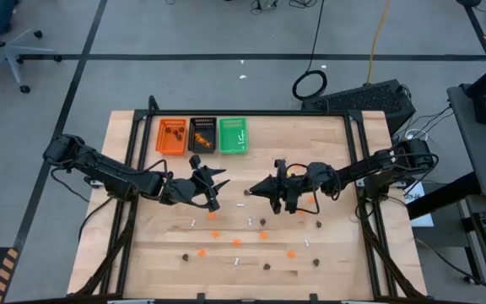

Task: Sort Halloween decoration
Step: Put the white bone toy into the green bin

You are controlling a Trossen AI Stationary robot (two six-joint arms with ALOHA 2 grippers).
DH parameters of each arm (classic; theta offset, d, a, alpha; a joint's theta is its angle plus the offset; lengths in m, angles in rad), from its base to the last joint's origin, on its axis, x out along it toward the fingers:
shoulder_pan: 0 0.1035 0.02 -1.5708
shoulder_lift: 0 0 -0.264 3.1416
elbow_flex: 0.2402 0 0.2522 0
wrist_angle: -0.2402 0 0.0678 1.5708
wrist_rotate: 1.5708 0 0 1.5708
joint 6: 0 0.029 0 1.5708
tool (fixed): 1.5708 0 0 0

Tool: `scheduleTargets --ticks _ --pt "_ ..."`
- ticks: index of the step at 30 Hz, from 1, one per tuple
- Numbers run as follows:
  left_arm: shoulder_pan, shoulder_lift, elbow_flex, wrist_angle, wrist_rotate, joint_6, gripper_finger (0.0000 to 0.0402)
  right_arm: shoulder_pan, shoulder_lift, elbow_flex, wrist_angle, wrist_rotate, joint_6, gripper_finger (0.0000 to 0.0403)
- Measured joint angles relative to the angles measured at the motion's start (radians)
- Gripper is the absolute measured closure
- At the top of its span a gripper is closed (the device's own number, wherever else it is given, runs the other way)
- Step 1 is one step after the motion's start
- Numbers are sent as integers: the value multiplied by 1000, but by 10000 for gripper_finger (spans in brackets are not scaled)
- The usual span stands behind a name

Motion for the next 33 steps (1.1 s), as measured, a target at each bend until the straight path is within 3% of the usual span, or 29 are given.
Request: scheduleTargets --ticks 6,16,27,30,33 --pt "0 0 0 0 0 14 247 -1 0 0 0 1 56 403" --pt "0 0 0 -1 0 14 247 -30 0 0 71 11 484 403" --pt "0 0 0 0 0 13 247 -42 0 0 91 243 971 403" --pt "0 0 0 1 0 13 247 -64 0 0 91 265 1144 403" --pt "0 0 0 1 0 13 247 -86 0 0 78 266 1217 403"
